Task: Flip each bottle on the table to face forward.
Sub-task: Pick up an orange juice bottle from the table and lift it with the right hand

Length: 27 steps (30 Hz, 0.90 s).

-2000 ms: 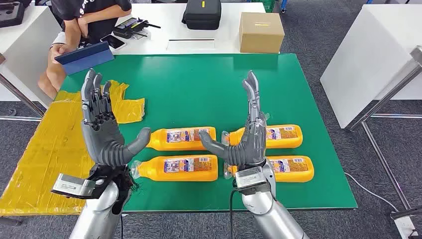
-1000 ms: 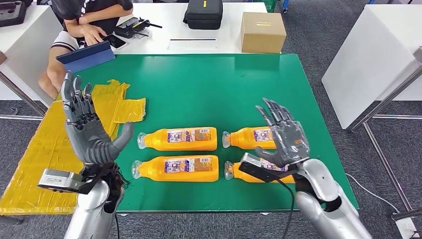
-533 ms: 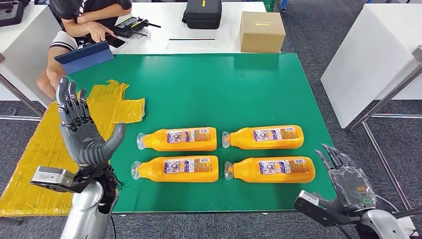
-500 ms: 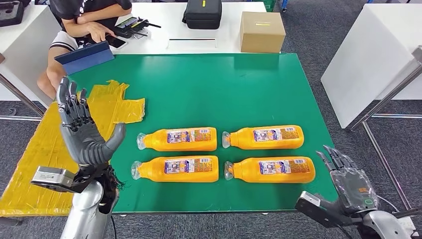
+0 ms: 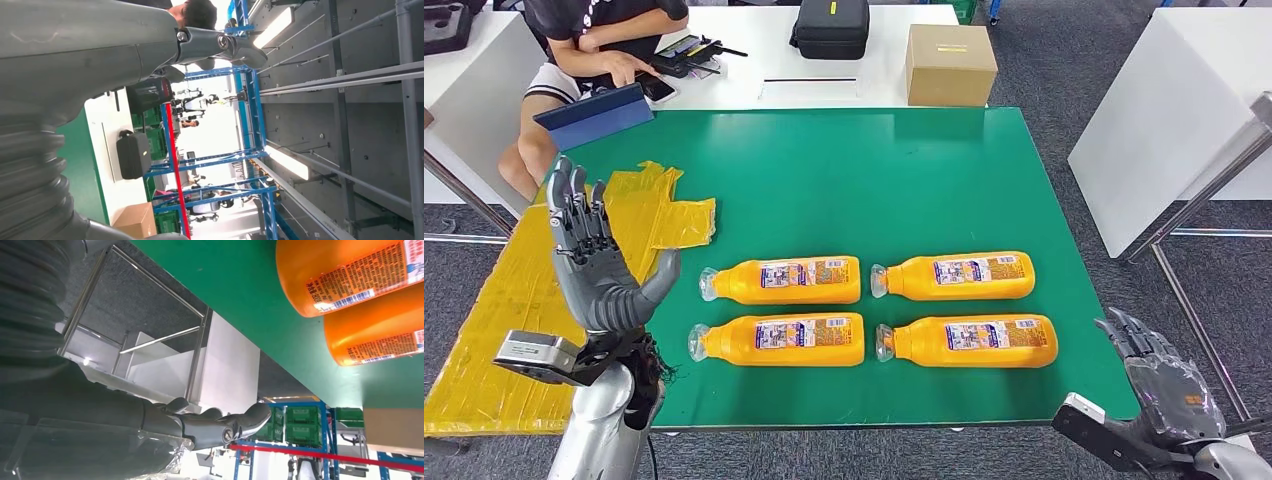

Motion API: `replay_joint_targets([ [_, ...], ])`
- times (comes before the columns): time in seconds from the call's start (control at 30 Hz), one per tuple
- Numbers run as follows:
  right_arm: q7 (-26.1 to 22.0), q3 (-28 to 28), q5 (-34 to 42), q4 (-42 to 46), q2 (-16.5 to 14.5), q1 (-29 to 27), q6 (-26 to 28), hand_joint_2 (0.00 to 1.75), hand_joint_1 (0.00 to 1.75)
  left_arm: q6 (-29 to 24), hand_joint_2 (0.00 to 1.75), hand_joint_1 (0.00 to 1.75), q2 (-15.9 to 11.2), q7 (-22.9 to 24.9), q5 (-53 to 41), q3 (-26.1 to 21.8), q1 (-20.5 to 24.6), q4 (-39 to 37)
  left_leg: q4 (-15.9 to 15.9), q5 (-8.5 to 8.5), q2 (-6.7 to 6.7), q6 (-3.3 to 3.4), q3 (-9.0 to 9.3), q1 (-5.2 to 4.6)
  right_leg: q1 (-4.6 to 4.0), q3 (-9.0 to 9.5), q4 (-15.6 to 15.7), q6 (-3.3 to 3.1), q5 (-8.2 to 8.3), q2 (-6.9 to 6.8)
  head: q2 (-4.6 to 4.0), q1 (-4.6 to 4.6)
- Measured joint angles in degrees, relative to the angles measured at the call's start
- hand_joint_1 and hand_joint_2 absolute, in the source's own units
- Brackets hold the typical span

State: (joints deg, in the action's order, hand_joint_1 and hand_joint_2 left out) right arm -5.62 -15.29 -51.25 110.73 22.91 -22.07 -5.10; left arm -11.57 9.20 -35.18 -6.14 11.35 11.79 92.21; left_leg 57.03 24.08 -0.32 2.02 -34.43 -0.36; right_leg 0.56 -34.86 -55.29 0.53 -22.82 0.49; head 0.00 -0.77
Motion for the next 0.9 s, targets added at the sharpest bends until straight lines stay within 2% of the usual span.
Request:
replay_joint_targets([
  [0.53, 0.28, 9.09, -3.38, -13.02, -0.19, 10.34, 3.23, 1.75, 0.00, -0.04, 1.75, 0.00, -0.08, 0.03, -0.97, -0.44, -1.71, 0.04, 0.00, -0.03, 0.04, 0.03, -0.02, 0.00, 0.01, 0.03, -0.01, 0.00, 0.00, -0.02, 0.00, 0.00],
  [0.9, 1.05, 18.39, -6.88, -22.91, -2.06, 20.27, 4.13, 1.75, 0.00, 0.86, 1.75, 0.00, 0.05, 0.41, -1.69, -0.78, -1.03, 0.13, 0.00, -0.08, 0.06, 0.04, 0.03, 0.00, 0.00, 0.04, -0.02, 0.00, 0.02, -0.01, 0.00, 0.01],
])
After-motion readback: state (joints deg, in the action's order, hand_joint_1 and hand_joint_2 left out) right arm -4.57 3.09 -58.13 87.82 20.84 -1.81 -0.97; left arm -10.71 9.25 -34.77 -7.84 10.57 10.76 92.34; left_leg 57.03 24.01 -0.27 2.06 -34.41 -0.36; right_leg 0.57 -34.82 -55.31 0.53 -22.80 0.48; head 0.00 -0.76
